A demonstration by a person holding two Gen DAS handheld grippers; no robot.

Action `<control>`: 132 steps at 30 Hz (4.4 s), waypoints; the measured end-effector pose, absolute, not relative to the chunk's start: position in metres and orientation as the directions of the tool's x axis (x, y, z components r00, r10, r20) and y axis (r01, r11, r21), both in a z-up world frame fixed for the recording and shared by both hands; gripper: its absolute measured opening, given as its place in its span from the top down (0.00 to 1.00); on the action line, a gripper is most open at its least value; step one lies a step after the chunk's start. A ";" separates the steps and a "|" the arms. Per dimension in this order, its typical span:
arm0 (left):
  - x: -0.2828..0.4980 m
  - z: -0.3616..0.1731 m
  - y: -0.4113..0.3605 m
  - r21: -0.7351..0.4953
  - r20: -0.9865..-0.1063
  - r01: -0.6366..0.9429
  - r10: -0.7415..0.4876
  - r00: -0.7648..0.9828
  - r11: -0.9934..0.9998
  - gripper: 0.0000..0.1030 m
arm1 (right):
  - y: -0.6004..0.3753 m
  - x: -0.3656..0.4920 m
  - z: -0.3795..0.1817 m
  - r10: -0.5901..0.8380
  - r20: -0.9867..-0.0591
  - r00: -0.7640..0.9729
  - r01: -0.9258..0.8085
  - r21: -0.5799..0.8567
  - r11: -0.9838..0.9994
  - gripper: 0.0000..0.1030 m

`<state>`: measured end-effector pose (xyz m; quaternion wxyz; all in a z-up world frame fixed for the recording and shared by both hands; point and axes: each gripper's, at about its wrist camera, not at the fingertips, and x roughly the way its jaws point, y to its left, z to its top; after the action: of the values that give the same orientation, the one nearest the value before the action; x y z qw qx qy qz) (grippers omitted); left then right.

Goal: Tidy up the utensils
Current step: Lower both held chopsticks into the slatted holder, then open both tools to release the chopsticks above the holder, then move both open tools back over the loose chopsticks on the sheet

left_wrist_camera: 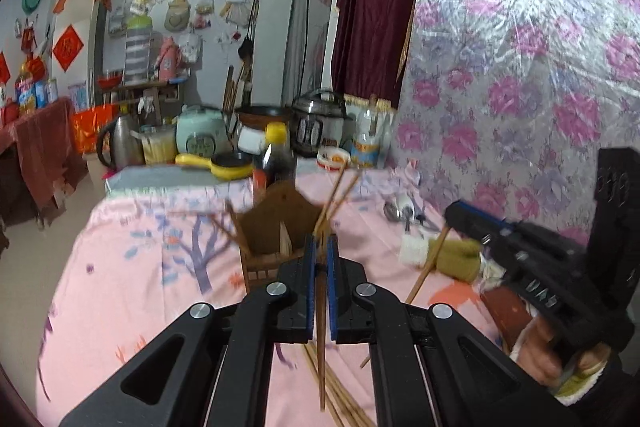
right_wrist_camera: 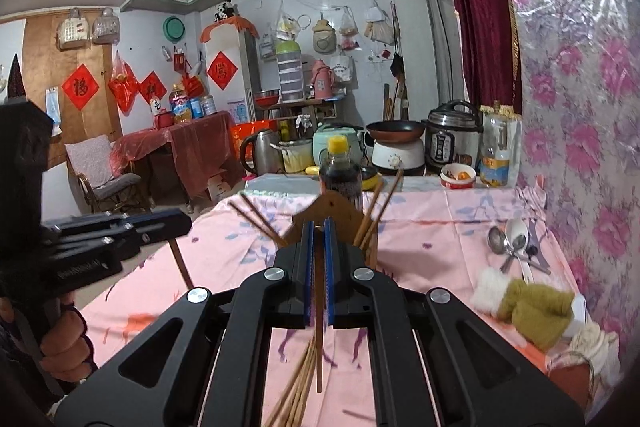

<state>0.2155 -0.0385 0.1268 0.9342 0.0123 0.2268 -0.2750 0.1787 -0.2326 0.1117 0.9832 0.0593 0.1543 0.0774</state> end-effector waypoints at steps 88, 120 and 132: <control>0.091 -0.136 -0.036 -0.006 -0.745 0.460 -0.311 0.590 0.888 0.05 | -0.280 0.062 -0.103 -0.101 -0.586 0.804 0.290 0.239 0.927 0.06; 0.138 -0.139 0.049 0.084 -0.642 -0.001 0.054 0.765 0.997 0.05 | -0.188 0.075 -0.130 0.028 -0.708 0.705 -0.078 -0.038 0.996 0.06; 0.135 -0.139 0.046 0.094 -0.637 -0.003 0.063 0.769 0.996 0.05 | -0.258 0.067 -0.103 -0.076 -0.593 0.801 0.186 0.127 0.974 0.14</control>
<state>0.1350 0.0460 -0.1391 0.9394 0.0437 0.3397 0.0176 0.0672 -0.2581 -0.1026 0.9448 0.0896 0.3075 -0.0692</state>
